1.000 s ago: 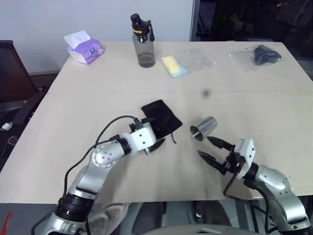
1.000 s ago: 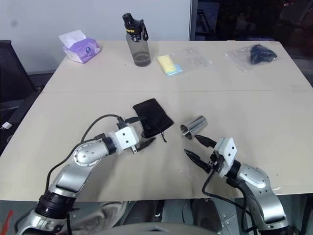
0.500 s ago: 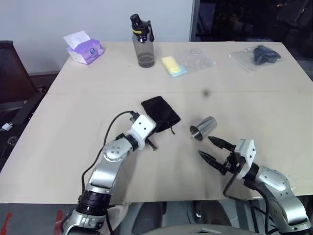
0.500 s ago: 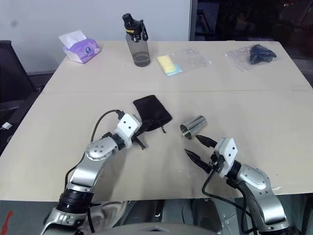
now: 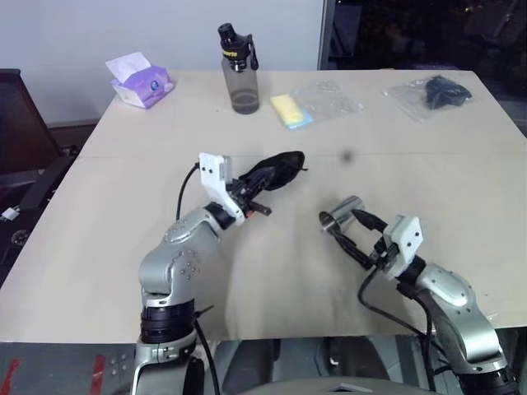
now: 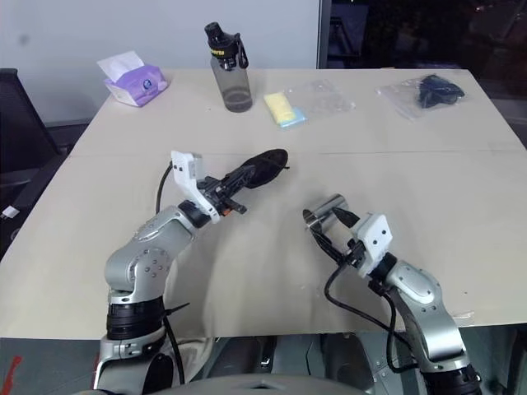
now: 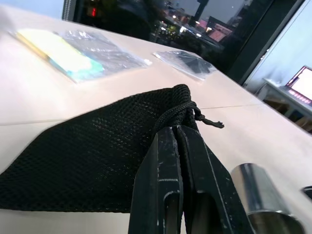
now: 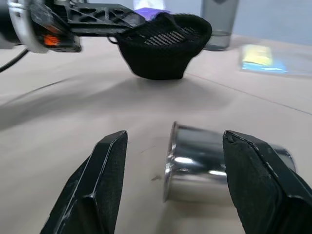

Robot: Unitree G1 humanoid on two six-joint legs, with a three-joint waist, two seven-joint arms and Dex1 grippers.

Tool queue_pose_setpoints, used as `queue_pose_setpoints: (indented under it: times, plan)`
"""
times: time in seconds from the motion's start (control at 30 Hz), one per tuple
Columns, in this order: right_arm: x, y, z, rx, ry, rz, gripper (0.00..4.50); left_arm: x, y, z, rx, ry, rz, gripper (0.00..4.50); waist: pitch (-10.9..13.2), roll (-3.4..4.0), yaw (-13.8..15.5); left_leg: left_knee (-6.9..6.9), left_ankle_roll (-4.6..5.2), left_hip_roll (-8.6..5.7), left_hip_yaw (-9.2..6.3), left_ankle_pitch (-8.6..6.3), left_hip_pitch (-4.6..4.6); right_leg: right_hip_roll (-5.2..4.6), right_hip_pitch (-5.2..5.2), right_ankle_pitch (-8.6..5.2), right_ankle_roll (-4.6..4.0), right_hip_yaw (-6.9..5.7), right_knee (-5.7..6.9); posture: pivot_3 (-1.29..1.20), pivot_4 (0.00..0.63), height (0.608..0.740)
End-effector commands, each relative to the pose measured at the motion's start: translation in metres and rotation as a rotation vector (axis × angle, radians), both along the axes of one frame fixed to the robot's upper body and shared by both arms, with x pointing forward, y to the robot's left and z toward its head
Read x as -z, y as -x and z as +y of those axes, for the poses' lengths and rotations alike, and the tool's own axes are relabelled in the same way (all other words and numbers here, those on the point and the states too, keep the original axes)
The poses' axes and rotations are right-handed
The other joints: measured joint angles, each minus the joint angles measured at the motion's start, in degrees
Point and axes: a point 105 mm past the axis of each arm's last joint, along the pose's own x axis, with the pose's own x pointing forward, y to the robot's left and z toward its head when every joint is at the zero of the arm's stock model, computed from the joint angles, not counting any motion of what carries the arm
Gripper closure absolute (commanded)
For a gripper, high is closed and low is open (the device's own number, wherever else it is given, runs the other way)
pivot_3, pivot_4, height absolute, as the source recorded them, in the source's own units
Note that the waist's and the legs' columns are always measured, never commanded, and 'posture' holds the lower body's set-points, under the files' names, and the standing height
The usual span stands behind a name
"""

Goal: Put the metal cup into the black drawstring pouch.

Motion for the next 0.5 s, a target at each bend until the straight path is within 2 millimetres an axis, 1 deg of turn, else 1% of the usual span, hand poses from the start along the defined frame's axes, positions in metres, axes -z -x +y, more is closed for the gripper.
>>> queue_pose_setpoints:
  times: [0.03, 0.13, 0.23, 0.37, 0.43, 0.5]
  plan:
    - [-0.003, -0.012, 0.004, 0.083, 0.021, -0.024, 1.37, -0.021, 0.003, -0.001, 0.009, 0.083, -0.041, 4.44, 0.0, 0.00, 0.0, 0.00, 0.00, 0.00, 0.00, 0.00, 0.00, 0.01, 0.00, 0.00, -0.01, 0.00, 0.00, 0.00, 0.150, 0.740]
    - [0.002, -0.019, 0.007, 0.125, 0.036, -0.023, 1.37, -0.023, 0.003, 0.001, 0.003, 0.131, -0.021, 4.44, 0.0, -0.01, 0.0, 0.00, -0.01, 0.00, -0.01, 0.00, 0.00, 0.01, 0.00, 0.00, -0.02, 0.00, 0.01, 0.00, 0.150, 0.740]
    - [0.011, -0.021, 0.010, 0.143, 0.062, 0.002, 1.37, -0.021, 0.004, 0.001, 0.008, 0.118, -0.012, 4.44, 0.0, -0.01, 0.0, 0.00, -0.01, -0.02, 0.02, 0.00, 0.00, 0.01, 0.00, 0.00, -0.03, 0.01, 0.00, 0.00, 0.150, 0.740]
    - [0.015, -0.025, 0.007, 0.189, 0.073, 0.011, 1.37, -0.022, 0.004, 0.000, 0.014, 0.122, -0.010, 4.44, 0.0, -0.03, 0.0, 0.00, -0.01, -0.02, 0.04, 0.01, 0.01, 0.02, 0.00, -0.01, -0.05, 0.02, 0.01, 0.00, 0.150, 0.740]
    - [0.018, -0.028, 0.001, 0.219, 0.113, 0.011, 1.37, -0.023, 0.005, -0.001, 0.015, 0.127, -0.010, 4.44, 0.0, -0.04, 0.0, 0.00, -0.01, -0.02, 0.04, 0.00, 0.02, 0.02, 0.00, -0.01, -0.06, 0.02, 0.01, 0.00, 0.150, 0.740]
    - [0.022, -0.030, -0.008, 0.257, 0.153, 0.012, 1.88, -0.024, 0.005, -0.002, 0.015, 0.130, -0.010, 4.50, 0.0, -0.07, 0.0, 0.00, -0.01, -0.02, 0.05, 0.01, 0.03, 0.03, 0.01, -0.08, -0.18, 0.03, 0.01, 0.00, 0.150, 0.740]
